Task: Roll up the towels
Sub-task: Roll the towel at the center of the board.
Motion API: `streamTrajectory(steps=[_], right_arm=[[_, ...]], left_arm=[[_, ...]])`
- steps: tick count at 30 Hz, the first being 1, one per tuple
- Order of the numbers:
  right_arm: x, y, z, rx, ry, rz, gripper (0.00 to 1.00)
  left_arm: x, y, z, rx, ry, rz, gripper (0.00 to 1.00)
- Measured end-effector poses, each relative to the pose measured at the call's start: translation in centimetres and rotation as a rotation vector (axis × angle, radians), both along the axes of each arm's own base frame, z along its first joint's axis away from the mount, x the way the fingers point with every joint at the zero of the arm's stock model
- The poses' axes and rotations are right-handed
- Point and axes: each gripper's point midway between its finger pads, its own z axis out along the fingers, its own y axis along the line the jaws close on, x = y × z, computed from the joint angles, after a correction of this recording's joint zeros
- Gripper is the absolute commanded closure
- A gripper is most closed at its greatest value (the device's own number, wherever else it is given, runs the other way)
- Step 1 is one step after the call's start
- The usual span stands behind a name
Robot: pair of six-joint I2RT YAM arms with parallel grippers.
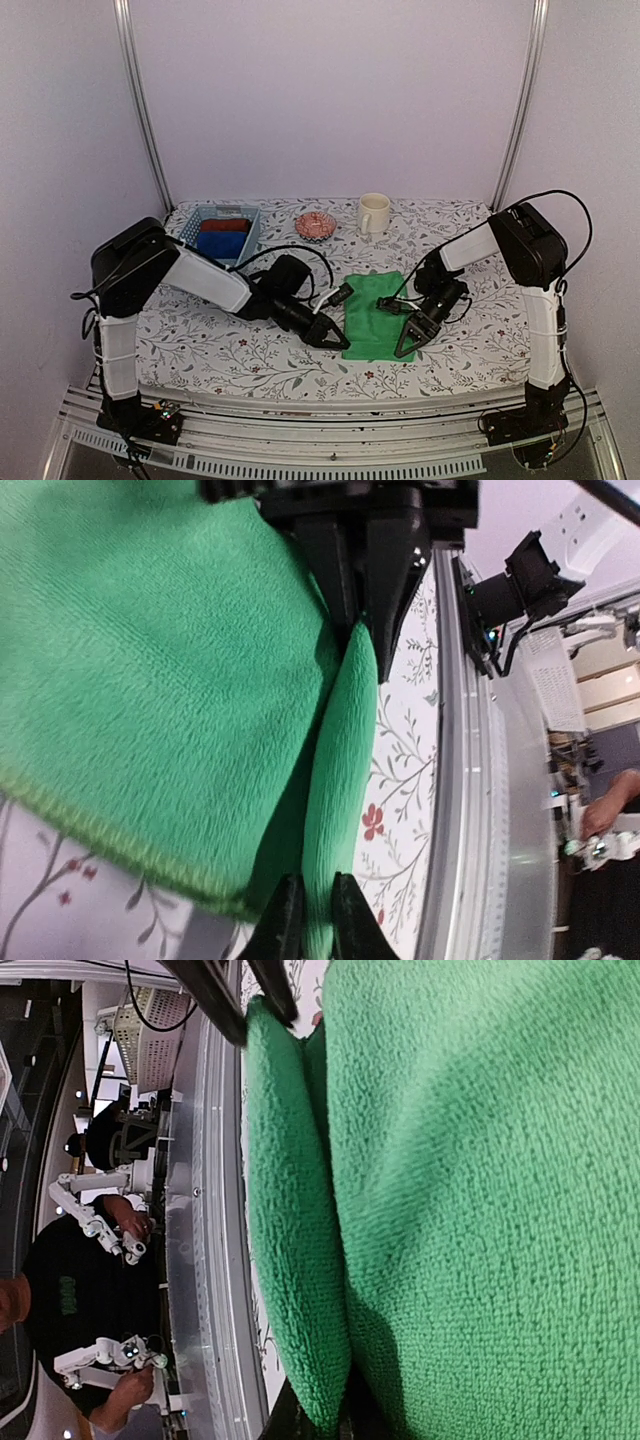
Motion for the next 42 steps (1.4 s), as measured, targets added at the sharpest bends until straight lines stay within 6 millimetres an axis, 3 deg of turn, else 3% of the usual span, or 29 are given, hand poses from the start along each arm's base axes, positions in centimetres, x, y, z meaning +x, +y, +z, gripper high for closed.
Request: streamTrajectory(steps=[5, 8, 12, 15, 21, 24, 29, 36, 42], right_arm=[[0.2, -0.1, -0.1, -0.056, 0.066, -0.014, 0.97], [0.3, -0.1, -0.1, -0.081, 0.093, -0.021, 0.97], [0.3, -0.1, -0.1, -0.099, 0.111, -0.030, 0.97], [0.3, -0.1, -0.1, -0.102, 0.116, -0.031, 0.97], [0.3, -0.1, -0.1, -0.106, 0.120, -0.032, 0.97], [0.3, -0.1, -0.2, -0.106, 0.121, -0.033, 0.97], [0.2, -0.1, -0.2, -0.106, 0.123, -0.034, 0.97], [0.2, -0.2, -0.2, -0.108, 0.127, -0.035, 0.97], [0.2, -0.2, -0.2, -0.108, 0.127, -0.036, 0.97]], left_arm=[[0.2, 2.4, 2.7, 0.033, -0.255, 0.055, 0.70], [-0.5, 1.7, 4.4, 0.037, -0.503, 0.032, 0.66], [-4.2, -0.8, 5.2, 0.022, -0.758, -0.101, 0.63], [-5.8, -2.2, 5.0, 0.023, -0.880, -0.203, 0.65], [-4.0, -5.3, 4.6, 0.055, -1.051, -0.305, 0.64], [-3.6, -5.8, 3.0, 0.094, -1.081, -0.358, 0.64], [-3.2, -5.3, -1.1, 0.189, -1.079, -0.433, 0.64], [-1.6, -5.8, -1.2, 0.245, -1.139, -0.402, 0.64], [-2.1, -4.7, -1.0, 0.261, -1.175, -0.413, 0.62]])
